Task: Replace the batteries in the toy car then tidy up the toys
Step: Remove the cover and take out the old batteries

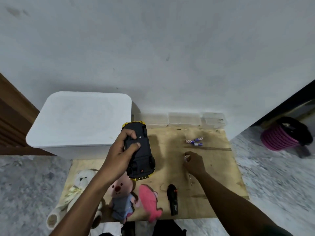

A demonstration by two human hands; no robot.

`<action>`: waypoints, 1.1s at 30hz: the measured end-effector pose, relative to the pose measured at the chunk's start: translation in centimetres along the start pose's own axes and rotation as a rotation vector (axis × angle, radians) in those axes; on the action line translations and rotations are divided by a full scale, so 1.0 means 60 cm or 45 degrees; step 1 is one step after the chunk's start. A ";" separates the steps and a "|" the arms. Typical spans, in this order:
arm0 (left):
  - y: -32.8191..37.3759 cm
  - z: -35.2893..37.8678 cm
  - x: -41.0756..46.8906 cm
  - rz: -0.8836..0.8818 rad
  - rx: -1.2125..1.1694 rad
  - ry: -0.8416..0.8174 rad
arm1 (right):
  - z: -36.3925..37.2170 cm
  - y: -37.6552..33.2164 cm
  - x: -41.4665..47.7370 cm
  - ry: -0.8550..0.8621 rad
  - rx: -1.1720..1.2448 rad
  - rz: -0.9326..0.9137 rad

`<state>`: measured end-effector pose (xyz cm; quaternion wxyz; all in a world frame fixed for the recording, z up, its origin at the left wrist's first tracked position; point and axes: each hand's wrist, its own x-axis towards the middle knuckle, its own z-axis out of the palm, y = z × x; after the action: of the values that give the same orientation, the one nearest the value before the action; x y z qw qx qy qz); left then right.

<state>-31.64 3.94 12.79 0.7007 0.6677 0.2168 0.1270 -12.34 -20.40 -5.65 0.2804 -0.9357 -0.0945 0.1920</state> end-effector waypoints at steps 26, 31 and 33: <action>0.023 -0.001 0.008 -0.061 -0.133 -0.018 | -0.141 -0.363 -0.166 0.113 0.383 -0.948; 0.028 -0.007 0.006 -0.036 -0.123 -0.038 | -0.134 -0.380 -0.177 0.170 0.137 -0.916; 0.031 -0.010 0.005 -0.026 -0.090 -0.053 | -0.133 -0.383 -0.179 0.166 0.086 -0.864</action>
<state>-31.47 4.74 14.56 0.7296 0.6427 0.2043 0.1137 -20.39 -8.40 16.63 0.3643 -0.8515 -0.3760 0.0307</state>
